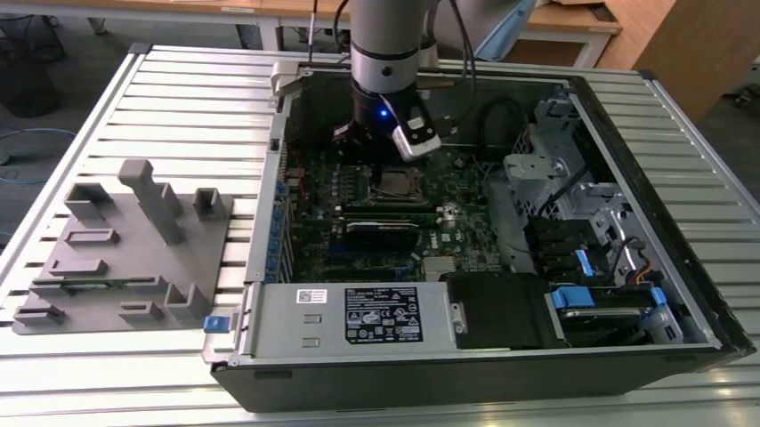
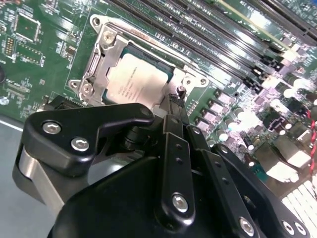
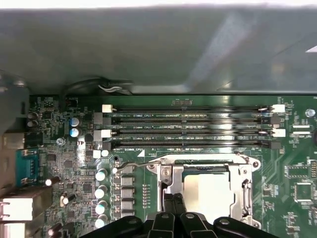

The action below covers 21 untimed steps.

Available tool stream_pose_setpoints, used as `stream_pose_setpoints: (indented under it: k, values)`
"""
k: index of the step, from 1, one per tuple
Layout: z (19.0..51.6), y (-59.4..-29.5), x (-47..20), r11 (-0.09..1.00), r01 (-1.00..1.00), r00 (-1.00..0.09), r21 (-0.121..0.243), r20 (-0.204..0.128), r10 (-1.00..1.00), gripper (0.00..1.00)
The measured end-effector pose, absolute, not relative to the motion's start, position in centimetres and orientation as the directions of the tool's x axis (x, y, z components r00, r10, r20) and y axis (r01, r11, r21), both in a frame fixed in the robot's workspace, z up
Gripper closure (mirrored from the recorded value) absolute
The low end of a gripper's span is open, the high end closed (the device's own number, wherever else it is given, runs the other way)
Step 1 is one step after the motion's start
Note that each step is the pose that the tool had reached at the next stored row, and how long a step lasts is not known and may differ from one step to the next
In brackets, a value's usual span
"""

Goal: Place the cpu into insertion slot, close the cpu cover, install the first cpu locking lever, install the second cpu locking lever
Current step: 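Close the cpu cover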

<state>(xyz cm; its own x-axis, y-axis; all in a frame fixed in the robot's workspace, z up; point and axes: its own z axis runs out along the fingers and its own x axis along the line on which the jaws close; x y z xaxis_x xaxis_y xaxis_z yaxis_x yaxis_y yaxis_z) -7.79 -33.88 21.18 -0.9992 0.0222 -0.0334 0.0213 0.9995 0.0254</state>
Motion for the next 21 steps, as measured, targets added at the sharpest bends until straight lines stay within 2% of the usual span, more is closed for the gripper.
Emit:
stream_pose_setpoints:
  k: [21]
  values:
    - [22.0,-33.9,-5.9,0.999,0.021,-0.999,0.025,-0.034,0.022,0.89]
